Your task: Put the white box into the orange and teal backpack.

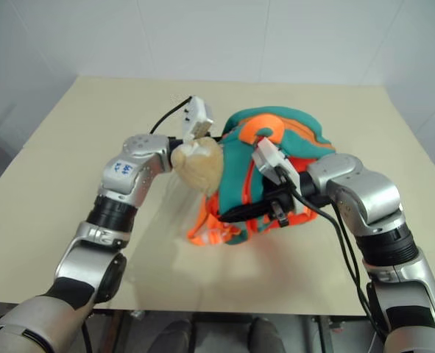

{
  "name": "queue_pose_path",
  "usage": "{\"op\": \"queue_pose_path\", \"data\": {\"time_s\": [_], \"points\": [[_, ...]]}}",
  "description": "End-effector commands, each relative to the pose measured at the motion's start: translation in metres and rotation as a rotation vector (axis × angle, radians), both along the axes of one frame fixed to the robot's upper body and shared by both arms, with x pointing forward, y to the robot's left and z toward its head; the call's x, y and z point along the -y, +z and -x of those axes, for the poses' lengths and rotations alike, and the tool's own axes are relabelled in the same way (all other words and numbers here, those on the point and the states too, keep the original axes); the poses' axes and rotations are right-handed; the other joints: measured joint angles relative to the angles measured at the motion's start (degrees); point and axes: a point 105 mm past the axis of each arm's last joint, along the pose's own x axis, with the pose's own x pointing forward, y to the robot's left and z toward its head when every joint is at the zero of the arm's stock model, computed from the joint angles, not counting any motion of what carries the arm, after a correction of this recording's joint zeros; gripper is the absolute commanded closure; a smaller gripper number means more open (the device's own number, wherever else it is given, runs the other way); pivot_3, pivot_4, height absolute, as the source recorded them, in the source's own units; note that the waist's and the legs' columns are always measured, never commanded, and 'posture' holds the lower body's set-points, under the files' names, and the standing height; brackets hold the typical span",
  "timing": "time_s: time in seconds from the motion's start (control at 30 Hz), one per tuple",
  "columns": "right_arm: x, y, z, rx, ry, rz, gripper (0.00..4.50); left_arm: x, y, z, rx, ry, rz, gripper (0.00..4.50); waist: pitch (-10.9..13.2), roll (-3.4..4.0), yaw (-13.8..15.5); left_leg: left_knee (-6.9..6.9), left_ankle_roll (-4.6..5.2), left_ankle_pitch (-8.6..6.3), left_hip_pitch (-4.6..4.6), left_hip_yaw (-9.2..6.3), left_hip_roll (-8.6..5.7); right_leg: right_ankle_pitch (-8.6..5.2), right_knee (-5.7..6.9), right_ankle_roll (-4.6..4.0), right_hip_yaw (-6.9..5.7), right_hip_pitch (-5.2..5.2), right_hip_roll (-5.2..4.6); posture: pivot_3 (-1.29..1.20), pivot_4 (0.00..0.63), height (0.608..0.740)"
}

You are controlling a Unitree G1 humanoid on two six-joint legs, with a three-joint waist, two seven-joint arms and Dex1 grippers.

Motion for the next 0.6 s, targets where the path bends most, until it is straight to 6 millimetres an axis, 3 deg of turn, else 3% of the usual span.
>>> {"op": "queue_pose_path", "data": {"time_s": [0.03,0.2,0.37,0.5,0.6], "points": [[-0.011,0.005,0.010,0.024,0.074,-0.010,3.94,0.018,-0.027,-0.004,0.019,0.034,-0.076,3.10,0.00,0.00,0.03,0.02,0.00,0.00,0.00,0.00,0.00,0.00,0.00,0.00,-0.01,0.02,0.00,0.00,0.150,0.740],[-0.012,0.005,0.010,0.024,0.076,-0.011,3.94,0.022,-0.035,-0.004,0.055,0.023,-0.116,3.10,0.00,0.00,0.03,0.06,0.10,-0.04,0.04,-0.02,-0.01,0.05,-0.01,0.02,-0.01,0.09,0.00,0.00,0.150,0.740],[-0.010,0.004,0.011,0.023,0.072,-0.007,3.94,0.012,0.012,-0.015,0.043,0.074,0.011,3.10,0.00,-0.01,0.00,0.05,0.17,-0.02,0.03,-0.05,-0.02,0.12,-0.01,0.02,-0.03,0.09,0.00,0.00,0.150,0.740],[-0.010,0.004,0.012,0.022,0.067,-0.009,3.94,-0.001,0.028,0.004,0.048,-0.005,-0.011,3.10,0.01,0.02,-0.46,-0.06,0.18,-0.02,0.00,-0.04,0.02,0.14,0.00,0.02,-0.02,0.02,0.04,0.00,0.150,0.740],[-0.009,0.003,0.012,0.022,0.066,-0.008,3.94,-0.012,0.027,0.018,0.042,-0.044,-0.052,2.12,0.02,0.04,-1.15,-0.12,-0.03,0.10,-0.15,-0.03,0.05,0.13,0.15,0.02,-0.02,-0.17,0.06,0.00,0.150,0.740]]}}
